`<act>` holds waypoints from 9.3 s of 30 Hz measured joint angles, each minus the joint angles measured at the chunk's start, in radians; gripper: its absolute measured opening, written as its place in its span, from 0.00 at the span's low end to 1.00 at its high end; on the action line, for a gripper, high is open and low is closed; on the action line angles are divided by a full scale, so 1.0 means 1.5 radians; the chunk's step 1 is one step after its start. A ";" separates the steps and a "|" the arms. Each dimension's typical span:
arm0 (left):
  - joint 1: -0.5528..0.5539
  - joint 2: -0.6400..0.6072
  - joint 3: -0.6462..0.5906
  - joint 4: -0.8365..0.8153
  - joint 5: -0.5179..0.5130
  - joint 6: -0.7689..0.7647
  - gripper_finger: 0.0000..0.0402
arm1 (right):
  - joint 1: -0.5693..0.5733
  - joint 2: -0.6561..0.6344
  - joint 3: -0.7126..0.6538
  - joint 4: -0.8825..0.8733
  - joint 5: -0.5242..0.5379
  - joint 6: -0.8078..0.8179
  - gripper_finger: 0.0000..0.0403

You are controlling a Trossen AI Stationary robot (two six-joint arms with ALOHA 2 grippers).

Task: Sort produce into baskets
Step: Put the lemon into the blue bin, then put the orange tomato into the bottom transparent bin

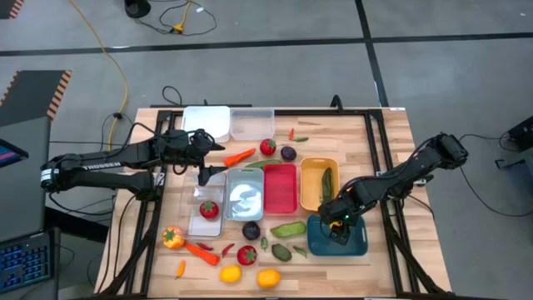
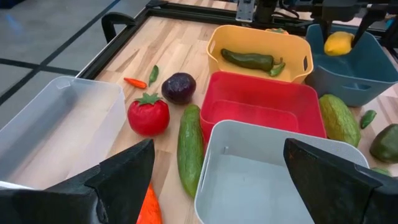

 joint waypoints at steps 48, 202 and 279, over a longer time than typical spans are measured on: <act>0.000 0.000 0.000 -0.004 0.000 0.000 0.86 | -0.119 -0.178 -0.041 -0.257 0.182 0.021 0.95; -0.102 0.237 0.000 0.613 0.054 0.192 0.86 | -0.353 -0.142 0.134 0.291 0.057 -0.171 0.83; -0.161 0.558 0.351 0.451 0.157 0.447 0.71 | -0.345 -0.141 0.134 0.277 -0.090 -0.145 0.94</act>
